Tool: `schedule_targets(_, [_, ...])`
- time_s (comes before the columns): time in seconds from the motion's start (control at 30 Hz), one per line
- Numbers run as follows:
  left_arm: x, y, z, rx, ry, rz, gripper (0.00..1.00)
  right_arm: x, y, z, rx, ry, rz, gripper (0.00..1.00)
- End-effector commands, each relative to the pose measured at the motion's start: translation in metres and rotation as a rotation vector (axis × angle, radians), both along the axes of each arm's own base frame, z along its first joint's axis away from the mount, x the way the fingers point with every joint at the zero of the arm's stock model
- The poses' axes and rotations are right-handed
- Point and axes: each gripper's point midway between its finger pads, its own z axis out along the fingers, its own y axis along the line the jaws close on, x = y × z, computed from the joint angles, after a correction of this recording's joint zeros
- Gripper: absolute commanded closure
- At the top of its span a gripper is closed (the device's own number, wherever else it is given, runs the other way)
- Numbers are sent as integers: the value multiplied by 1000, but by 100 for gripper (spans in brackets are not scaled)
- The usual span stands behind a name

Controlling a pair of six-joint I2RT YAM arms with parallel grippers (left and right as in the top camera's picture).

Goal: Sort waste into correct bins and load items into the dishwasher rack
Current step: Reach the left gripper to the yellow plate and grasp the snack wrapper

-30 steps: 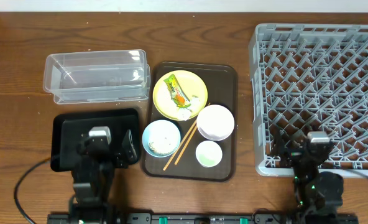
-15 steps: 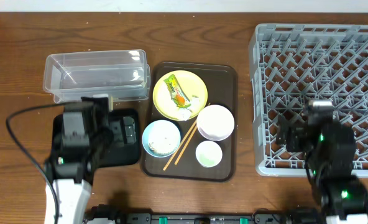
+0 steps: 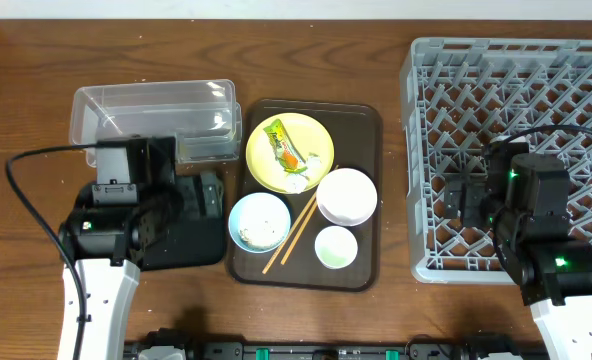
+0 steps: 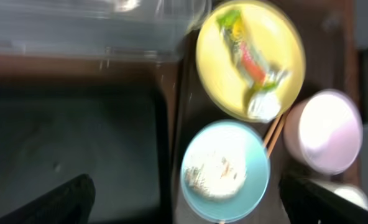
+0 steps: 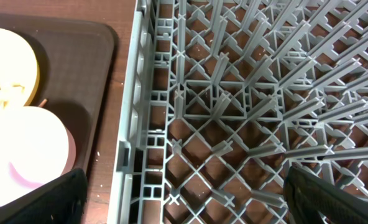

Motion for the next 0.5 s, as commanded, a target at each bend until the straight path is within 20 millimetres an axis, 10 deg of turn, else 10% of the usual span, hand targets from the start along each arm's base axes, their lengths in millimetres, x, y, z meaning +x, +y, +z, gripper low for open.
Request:
schedule_targets(0.0, [19,-4,15,-49,-60,36,3,3,0,11,11,-28,-1,1])
schedule_targets(0.47, [110,-69,8,45,-140,-68,4,5,0,12,11,-35,-1,1])
